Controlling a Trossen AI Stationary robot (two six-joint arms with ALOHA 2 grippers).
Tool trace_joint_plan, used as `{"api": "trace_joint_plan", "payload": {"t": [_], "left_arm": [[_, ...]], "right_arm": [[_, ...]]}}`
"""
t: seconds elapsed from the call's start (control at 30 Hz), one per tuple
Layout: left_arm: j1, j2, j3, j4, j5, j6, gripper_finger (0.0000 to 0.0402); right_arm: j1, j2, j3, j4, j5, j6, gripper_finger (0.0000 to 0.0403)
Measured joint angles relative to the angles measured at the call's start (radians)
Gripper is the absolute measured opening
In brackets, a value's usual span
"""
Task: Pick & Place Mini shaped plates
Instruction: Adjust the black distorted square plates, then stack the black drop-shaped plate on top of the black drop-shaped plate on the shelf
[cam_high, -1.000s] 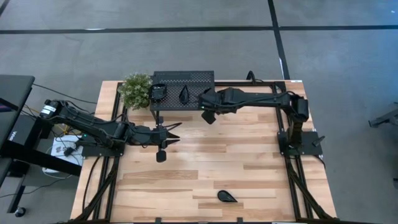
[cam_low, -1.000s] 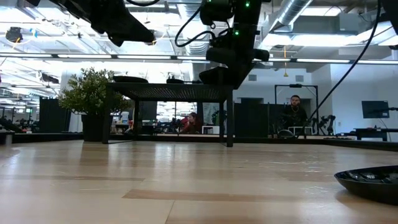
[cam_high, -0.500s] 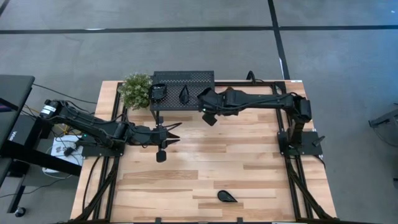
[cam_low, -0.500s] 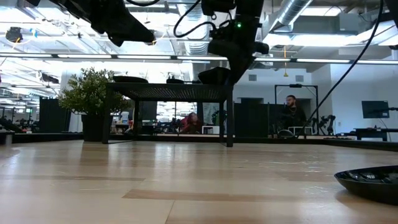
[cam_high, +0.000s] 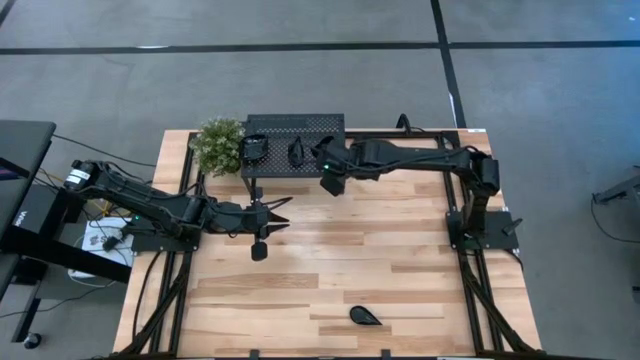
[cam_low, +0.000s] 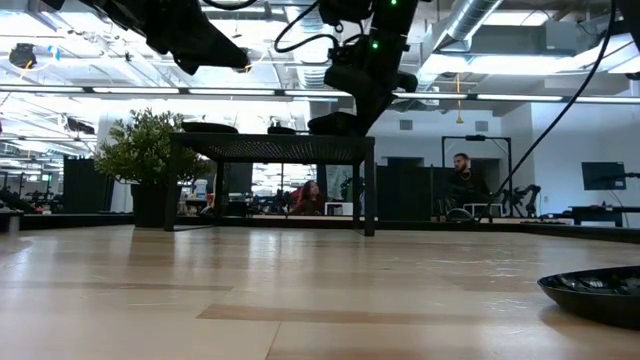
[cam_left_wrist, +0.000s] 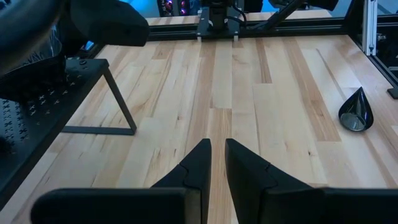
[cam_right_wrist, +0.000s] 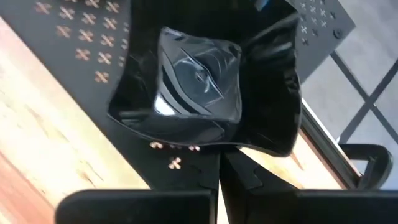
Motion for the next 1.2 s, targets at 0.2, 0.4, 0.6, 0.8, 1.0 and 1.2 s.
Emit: {"api": "trace_joint_plan", "payload": {"t": [0.2, 0.4, 0.6, 0.8, 1.0, 1.2], "left_arm": [[0.000, 0.000, 0.000, -0.003, 0.000, 0.000, 0.0049], [0.000, 0.000, 0.000, -0.004, 0.000, 0.000, 0.0049], [0.000, 0.000, 0.000, -0.004, 0.000, 0.000, 0.0049], [0.000, 0.000, 0.000, -0.004, 0.000, 0.000, 0.0049], [0.000, 0.000, 0.000, -0.004, 0.001, 0.000, 0.0049], [0.000, 0.000, 0.000, -0.004, 0.001, 0.000, 0.0049]], "right_arm": [[0.041, -0.014, 0.000, -0.054, -0.024, 0.047, 0.0000], [0.167, -0.078, 0.000, -0.084, -0.024, 0.094, 0.0000], [0.350, -0.161, 0.000, -0.123, -0.023, 0.181, 0.0000], [0.529, -0.208, -0.018, -0.314, 0.082, 0.403, 0.0000], [0.654, -0.296, -0.231, -0.306, 0.017, 0.697, 0.0000], [0.733, -0.326, -0.471, 0.005, -0.174, 0.840, 0.0000]]}}
